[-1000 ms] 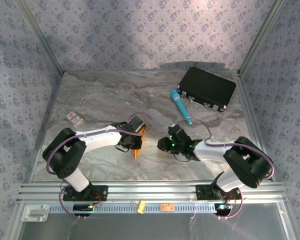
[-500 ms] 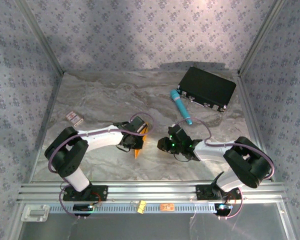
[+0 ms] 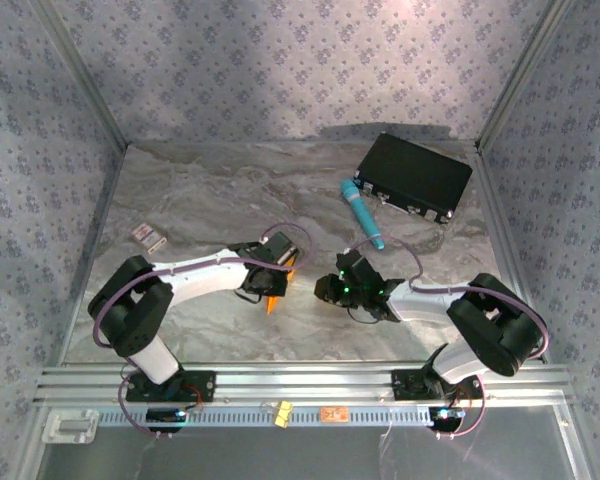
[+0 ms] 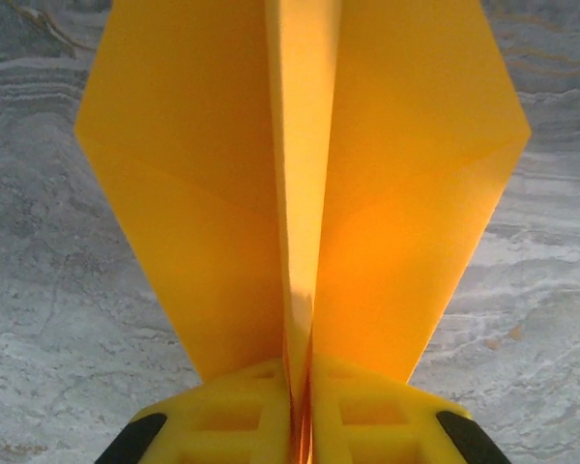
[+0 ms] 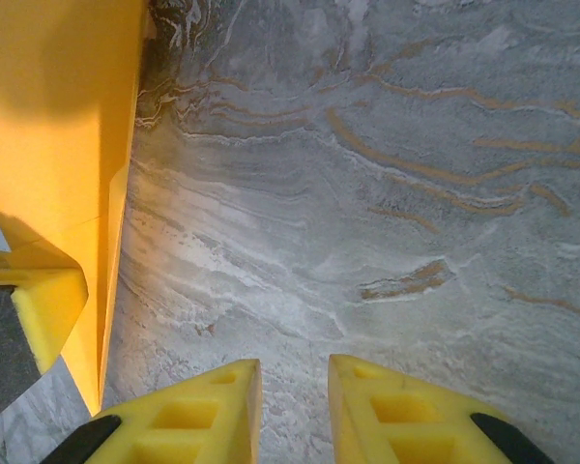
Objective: Fold a paper plane with a square sheet of paper (pick it up from the middle)
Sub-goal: Move the paper plane to the center of the table.
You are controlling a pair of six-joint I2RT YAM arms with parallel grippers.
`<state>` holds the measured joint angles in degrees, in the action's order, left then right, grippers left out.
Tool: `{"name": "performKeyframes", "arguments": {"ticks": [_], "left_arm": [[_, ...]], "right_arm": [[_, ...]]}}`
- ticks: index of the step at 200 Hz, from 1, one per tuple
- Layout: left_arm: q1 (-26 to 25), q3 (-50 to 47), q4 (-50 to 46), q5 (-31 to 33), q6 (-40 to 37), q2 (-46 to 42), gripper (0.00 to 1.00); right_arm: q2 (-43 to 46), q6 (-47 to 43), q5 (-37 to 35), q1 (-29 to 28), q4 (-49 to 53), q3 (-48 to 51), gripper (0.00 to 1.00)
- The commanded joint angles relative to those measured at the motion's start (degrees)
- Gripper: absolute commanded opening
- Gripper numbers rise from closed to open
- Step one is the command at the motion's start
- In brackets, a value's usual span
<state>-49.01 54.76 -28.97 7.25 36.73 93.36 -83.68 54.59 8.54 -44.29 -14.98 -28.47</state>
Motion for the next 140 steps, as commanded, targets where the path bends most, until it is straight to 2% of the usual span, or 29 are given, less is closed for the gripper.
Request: {"name": "performKeyframes", "arguments": {"ticks": [1, 140], "left_arm": [[-0.85, 1.66, -2.25, 1.48, 0.02, 1.60, 0.13], [-0.90, 2.28, -1.44, -0.11, 0.08, 3.31, 0.17]], "right_arm": [[0.87, -0.67, -0.14, -0.22, 0.03, -1.59, 0.26], [1.29, -0.68, -0.40, -0.26, 0.31, -1.06, 0.26]]}}
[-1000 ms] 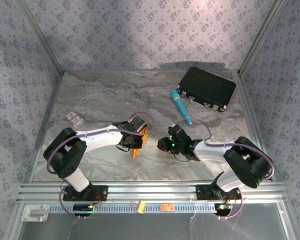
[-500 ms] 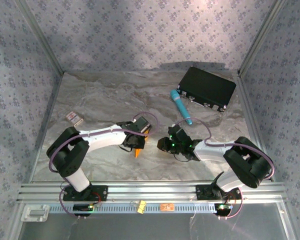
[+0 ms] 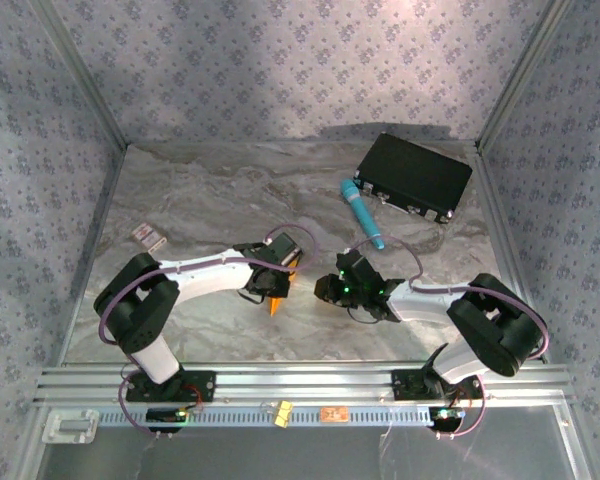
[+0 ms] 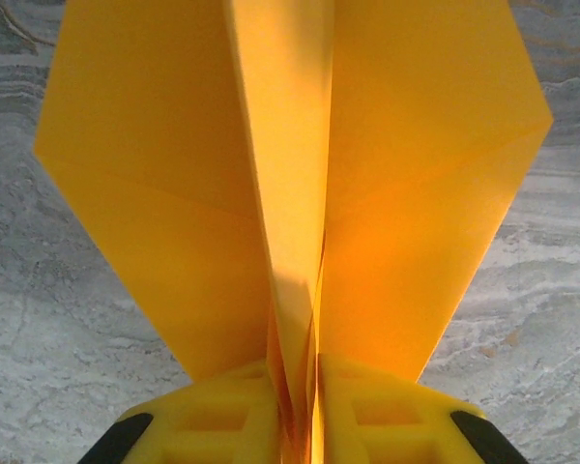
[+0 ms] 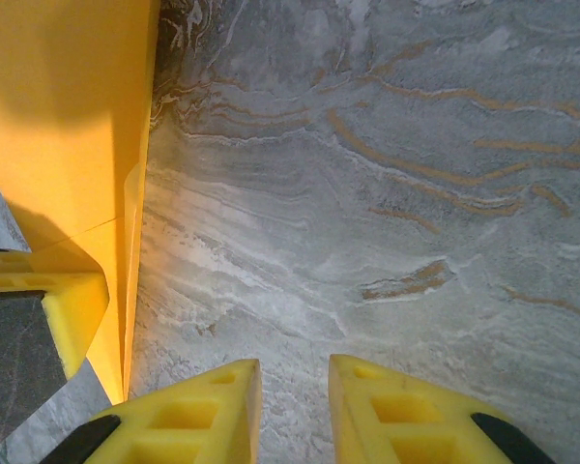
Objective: Fold a paper plane with a square sheet of paper (pick it up from the middle)
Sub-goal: Move the paper plane to the center of the table.
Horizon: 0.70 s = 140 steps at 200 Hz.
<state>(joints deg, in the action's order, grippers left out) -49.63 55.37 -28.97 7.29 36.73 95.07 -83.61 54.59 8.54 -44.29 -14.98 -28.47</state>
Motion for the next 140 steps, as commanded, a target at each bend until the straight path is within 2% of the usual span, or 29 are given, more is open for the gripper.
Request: {"name": "performKeyframes", "arguments": {"ticks": [1, 140], "left_arm": [[-0.25, 1.67, -1.44, -0.16, 0.04, 1.65, 0.17], [-0.23, 1.84, -1.08, -1.05, 0.57, 3.97, 0.20]], "right_arm": [[1.24, -0.65, -0.38, -0.22, 0.31, -1.06, 0.26], [1.42, -0.64, -0.58, -0.19, 0.72, -0.89, 0.27]]}}
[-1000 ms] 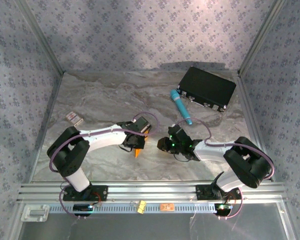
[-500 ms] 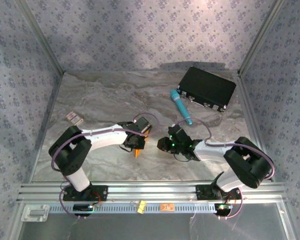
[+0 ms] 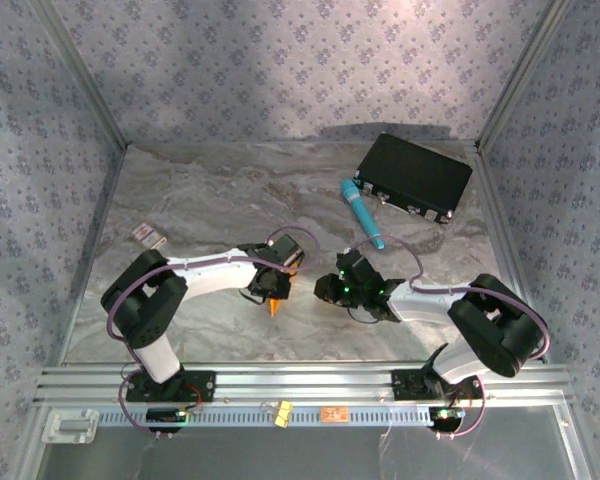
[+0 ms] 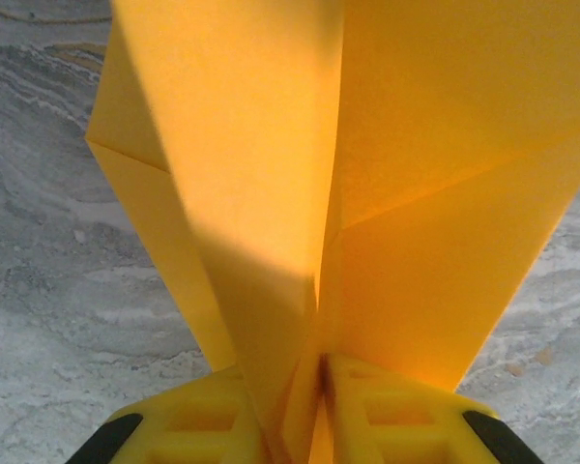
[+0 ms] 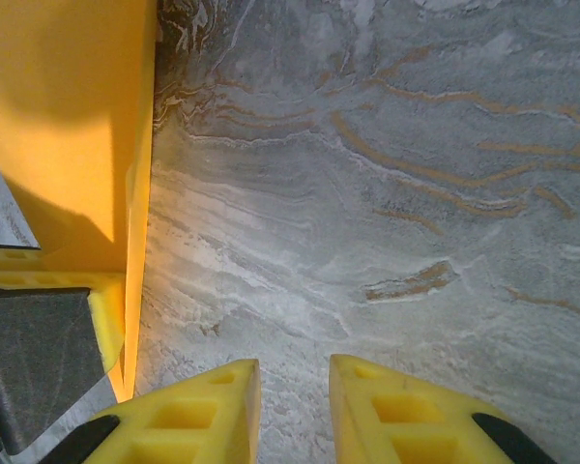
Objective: Fold a paper plane with a square sheet of paper (pick it up from the middle)
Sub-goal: Move the paper plane to the center of the table.
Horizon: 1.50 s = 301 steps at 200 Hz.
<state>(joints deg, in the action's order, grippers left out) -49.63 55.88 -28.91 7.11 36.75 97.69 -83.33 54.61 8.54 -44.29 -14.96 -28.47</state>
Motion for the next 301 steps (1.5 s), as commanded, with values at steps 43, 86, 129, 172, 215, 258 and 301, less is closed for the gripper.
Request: {"name": "performKeyframes", "arguments": {"ticks": [43, 86, 129, 172, 215, 258, 301], "left_arm": [[-0.32, 1.60, -1.72, -0.69, 1.63, 2.32, 0.22], [-0.52, 2.35, -2.69, 0.13, 3.32, 2.18, 0.27], [-1.16, 4.13, -3.98, 1.06, 4.97, 3.31, 0.32], [-2.01, 5.82, -6.55, 3.34, 7.03, 5.21, 0.35], [-2.43, 6.68, -7.02, 4.40, 9.32, 5.14, 0.40], [-2.59, 7.55, -7.67, 5.37, 11.26, 5.75, 0.41], [-2.69, 7.68, -7.61, 5.41, 12.42, 6.40, 0.43]], "right_arm": [[2.07, -0.84, -1.05, -0.13, 1.29, -0.51, 0.27], [4.45, -1.00, -1.55, 0.42, 1.95, 0.85, 0.27], [7.09, -1.32, -2.03, 1.17, 2.99, 2.14, 0.28], [8.67, -1.52, -2.05, 1.59, 3.41, 3.14, 0.28], [8.98, -1.73, -1.95, 1.77, 3.25, 3.55, 0.28], [8.98, -1.82, -1.69, 1.86, 2.81, 3.82, 0.28], [9.16, -1.79, -1.68, 1.97, 2.83, 4.15, 0.28]]}}
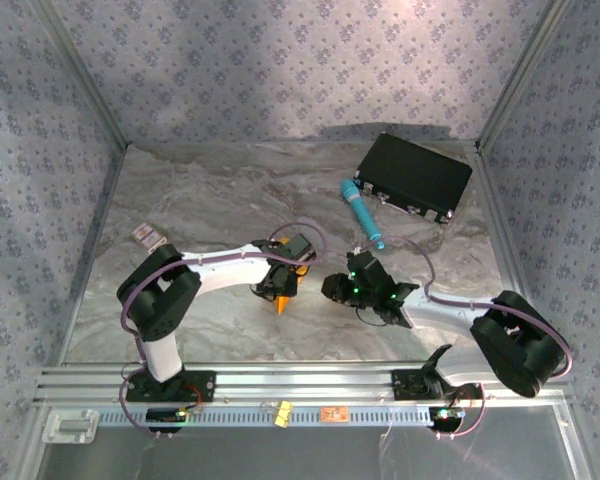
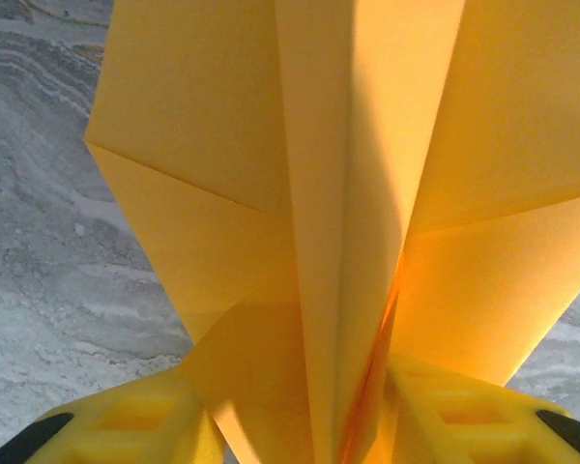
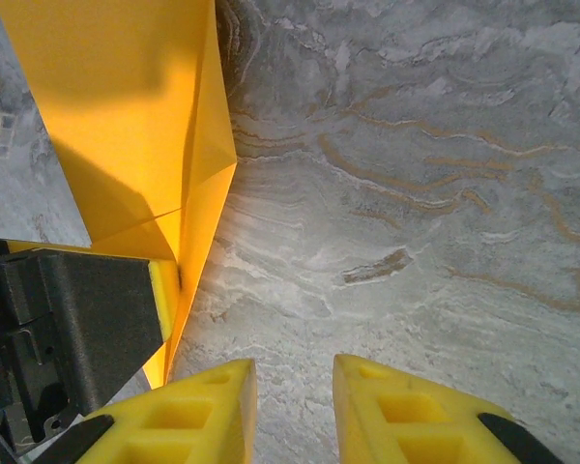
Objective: Fold a paper plane with a square sheet of paper (pick it up from the middle)
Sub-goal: Move the paper plane to the center of the table.
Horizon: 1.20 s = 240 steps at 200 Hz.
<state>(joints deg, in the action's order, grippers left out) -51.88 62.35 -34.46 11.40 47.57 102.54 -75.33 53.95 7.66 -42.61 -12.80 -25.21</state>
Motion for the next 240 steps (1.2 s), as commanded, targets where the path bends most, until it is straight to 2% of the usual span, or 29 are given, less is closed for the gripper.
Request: {"name": "performKeyframes", "arguments": {"ticks": [1, 36, 147, 240], "left_arm": [[-0.43, 1.20, -2.04, 1.15, 1.62, 1.58, 0.43], [-0.51, 1.29, -2.13, 1.02, 2.09, 2.14, 0.48], [-0.51, 1.42, -1.88, 0.67, 1.47, 1.79, 0.50], [-0.51, 2.69, -2.41, 0.56, 1.93, -5.35, 0.57]], "right_arm": [[1.16, -1.13, -0.81, 0.31, 0.67, 0.84, 0.28], [1.34, -1.13, -0.81, 0.26, 0.81, 1.01, 0.28], [1.27, -1.13, -1.07, 0.37, 1.15, 0.53, 0.29], [3.92, -2.01, -1.61, 1.12, 4.86, -0.55, 0.29]]}}
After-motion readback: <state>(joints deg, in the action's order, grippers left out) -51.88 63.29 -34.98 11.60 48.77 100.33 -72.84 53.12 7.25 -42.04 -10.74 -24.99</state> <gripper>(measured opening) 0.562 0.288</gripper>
